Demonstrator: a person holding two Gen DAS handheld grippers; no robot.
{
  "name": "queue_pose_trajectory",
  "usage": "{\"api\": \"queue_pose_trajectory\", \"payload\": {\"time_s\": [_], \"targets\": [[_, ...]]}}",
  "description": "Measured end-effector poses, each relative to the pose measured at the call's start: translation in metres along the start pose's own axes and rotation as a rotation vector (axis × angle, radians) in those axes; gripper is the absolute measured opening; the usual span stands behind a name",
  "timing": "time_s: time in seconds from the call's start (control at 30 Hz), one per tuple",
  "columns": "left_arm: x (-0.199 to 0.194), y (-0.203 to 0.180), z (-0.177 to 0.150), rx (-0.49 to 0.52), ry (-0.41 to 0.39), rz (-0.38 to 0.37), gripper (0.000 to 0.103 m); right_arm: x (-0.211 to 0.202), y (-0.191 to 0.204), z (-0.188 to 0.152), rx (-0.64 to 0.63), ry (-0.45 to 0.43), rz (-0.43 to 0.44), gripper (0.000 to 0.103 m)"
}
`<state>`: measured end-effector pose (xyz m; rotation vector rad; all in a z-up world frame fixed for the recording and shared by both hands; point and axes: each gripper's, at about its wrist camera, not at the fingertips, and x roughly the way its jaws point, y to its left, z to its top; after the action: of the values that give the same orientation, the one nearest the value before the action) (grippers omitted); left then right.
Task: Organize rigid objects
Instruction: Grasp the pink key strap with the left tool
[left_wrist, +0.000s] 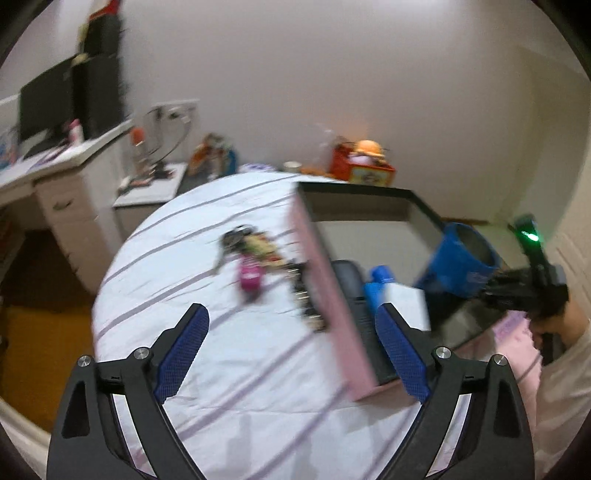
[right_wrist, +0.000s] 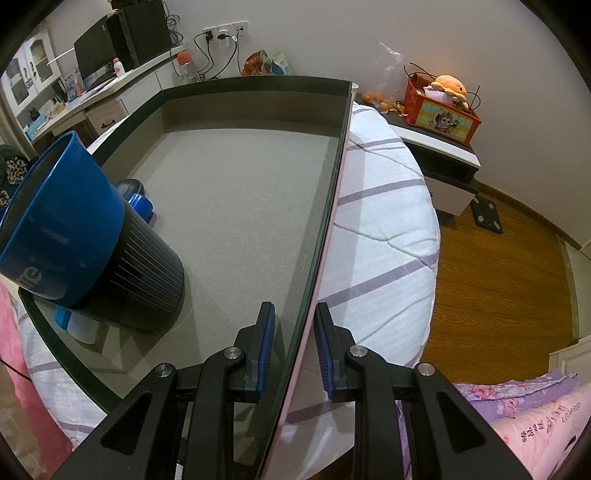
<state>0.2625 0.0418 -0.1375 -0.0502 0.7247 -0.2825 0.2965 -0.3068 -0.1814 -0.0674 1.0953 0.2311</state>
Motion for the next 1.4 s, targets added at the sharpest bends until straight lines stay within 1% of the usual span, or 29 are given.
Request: {"api": "queue_pose_trajectory", "payload": {"time_s": [0.13, 0.23, 0.43, 0.5, 0.57, 0.63, 0.7, 0.77, 0.83, 0.87, 0.9, 0.93, 1.03, 1.17, 1.27, 1.4], "targets": [[0.017, 0.019, -0.007, -0.042, 0.029, 0.066, 0.093, 0.000, 0.002, 0.000, -0.001, 0.000, -0.003, 0.023], [0.033, 0.026, -0.009, -0.041, 0.050, 0.114, 0.093, 0.000, 0.003, 0.000, -0.004, 0.000, -0.007, 0.023], [0.061, 0.030, 0.000, -0.019, 0.070, 0.115, 0.091, 0.000, 0.004, -0.001, -0.007, -0.005, -0.020, 0.023], [0.071, 0.030, 0.004, -0.001, 0.080, 0.135, 0.087, -0.001, 0.004, -0.001, -0.007, -0.006, -0.021, 0.023], [0.085, 0.029, 0.009, 0.017, 0.098, 0.138, 0.086, -0.001, 0.004, -0.002, -0.007, -0.006, -0.019, 0.023], [0.101, 0.030, 0.013, 0.018, 0.129, 0.134, 0.079, 0.000, 0.004, -0.001, -0.007, -0.006, -0.021, 0.023], [0.111, 0.029, 0.016, 0.036, 0.146, 0.146, 0.075, 0.000, 0.004, -0.002, -0.006, -0.006, -0.020, 0.023], [0.122, 0.028, 0.018, 0.039, 0.164, 0.124, 0.066, -0.001, 0.005, -0.002, -0.009, -0.006, -0.024, 0.023], [0.129, 0.027, 0.020, 0.031, 0.176, 0.103, 0.048, -0.001, 0.007, -0.002, -0.006, -0.006, -0.022, 0.023], [0.131, 0.027, 0.020, 0.028, 0.181, 0.096, 0.045, -0.001, 0.007, -0.002, -0.007, -0.006, -0.022, 0.023], [0.132, 0.026, 0.020, 0.027, 0.181, 0.091, 0.030, -0.001, 0.007, -0.002, -0.008, -0.006, -0.023, 0.023], [0.131, 0.024, 0.018, 0.030, 0.180, 0.088, 0.024, -0.001, 0.007, -0.002, -0.009, -0.005, -0.023, 0.023], [0.123, 0.023, 0.013, 0.041, 0.176, 0.075, 0.024, -0.001, 0.008, -0.002, -0.008, -0.002, -0.021, 0.023], [0.103, 0.029, 0.000, 0.042, 0.190, 0.054, 0.024, -0.001, 0.007, -0.001, -0.010, -0.001, -0.023, 0.023], [0.084, 0.030, -0.016, 0.065, 0.203, 0.055, 0.024, -0.001, 0.006, -0.001, -0.008, -0.002, -0.022, 0.023], [0.056, 0.036, -0.042, 0.077, 0.217, 0.039, 0.024, 0.000, 0.006, -0.001, -0.007, -0.002, -0.021, 0.023]]}}
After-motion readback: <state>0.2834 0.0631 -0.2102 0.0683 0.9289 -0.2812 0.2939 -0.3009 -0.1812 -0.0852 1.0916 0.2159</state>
